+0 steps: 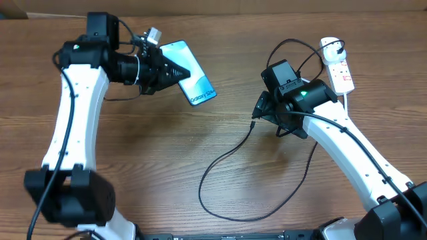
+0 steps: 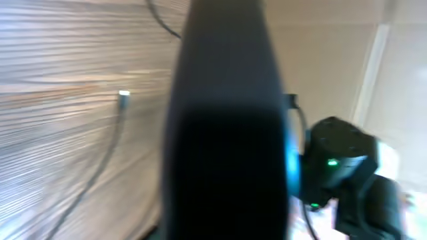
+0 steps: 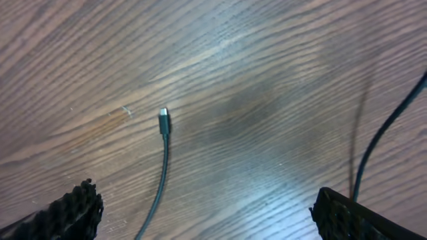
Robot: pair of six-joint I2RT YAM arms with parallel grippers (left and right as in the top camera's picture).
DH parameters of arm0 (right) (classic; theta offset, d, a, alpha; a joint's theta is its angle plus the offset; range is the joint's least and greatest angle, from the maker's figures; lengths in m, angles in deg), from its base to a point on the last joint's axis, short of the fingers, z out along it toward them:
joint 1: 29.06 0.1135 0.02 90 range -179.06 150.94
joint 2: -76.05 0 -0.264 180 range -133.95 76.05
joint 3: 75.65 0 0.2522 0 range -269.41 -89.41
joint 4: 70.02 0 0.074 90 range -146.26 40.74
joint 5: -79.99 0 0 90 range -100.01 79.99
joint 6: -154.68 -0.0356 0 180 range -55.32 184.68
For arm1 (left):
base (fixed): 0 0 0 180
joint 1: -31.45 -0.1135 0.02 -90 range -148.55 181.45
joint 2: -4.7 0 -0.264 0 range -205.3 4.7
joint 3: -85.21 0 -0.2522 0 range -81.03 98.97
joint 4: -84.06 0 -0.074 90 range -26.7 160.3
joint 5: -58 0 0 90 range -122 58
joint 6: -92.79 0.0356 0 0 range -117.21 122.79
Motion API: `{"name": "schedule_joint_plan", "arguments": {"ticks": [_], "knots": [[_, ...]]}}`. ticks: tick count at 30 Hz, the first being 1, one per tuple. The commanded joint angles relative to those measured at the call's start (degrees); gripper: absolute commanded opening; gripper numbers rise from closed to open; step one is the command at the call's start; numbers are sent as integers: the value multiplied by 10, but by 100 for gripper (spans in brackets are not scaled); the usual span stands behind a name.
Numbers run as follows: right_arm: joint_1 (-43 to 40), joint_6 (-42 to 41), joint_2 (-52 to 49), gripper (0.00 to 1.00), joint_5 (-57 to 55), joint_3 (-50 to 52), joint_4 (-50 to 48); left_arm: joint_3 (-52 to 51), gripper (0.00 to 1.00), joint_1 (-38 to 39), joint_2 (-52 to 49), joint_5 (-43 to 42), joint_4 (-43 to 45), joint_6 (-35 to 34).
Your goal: Plug charger to phone and switch on socket
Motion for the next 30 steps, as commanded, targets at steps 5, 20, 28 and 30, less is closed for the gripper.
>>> {"name": "schedule_joint_plan", "arguments": {"ticks": [5, 20, 28, 30], "knots": [[-43, 14, 10, 100, -1, 3, 12, 8, 4, -15, -77, -243, 37, 25], [-113, 193, 10, 91, 195, 33, -31, 8, 4, -14, -98, -278, 52, 60], [-113, 193, 10, 91, 212, 85, -67, 8, 4, -14, -98, -256, 57, 59], [-113, 193, 10, 91, 219, 85, -70, 8, 4, -14, -98, -256, 58, 59]]}}
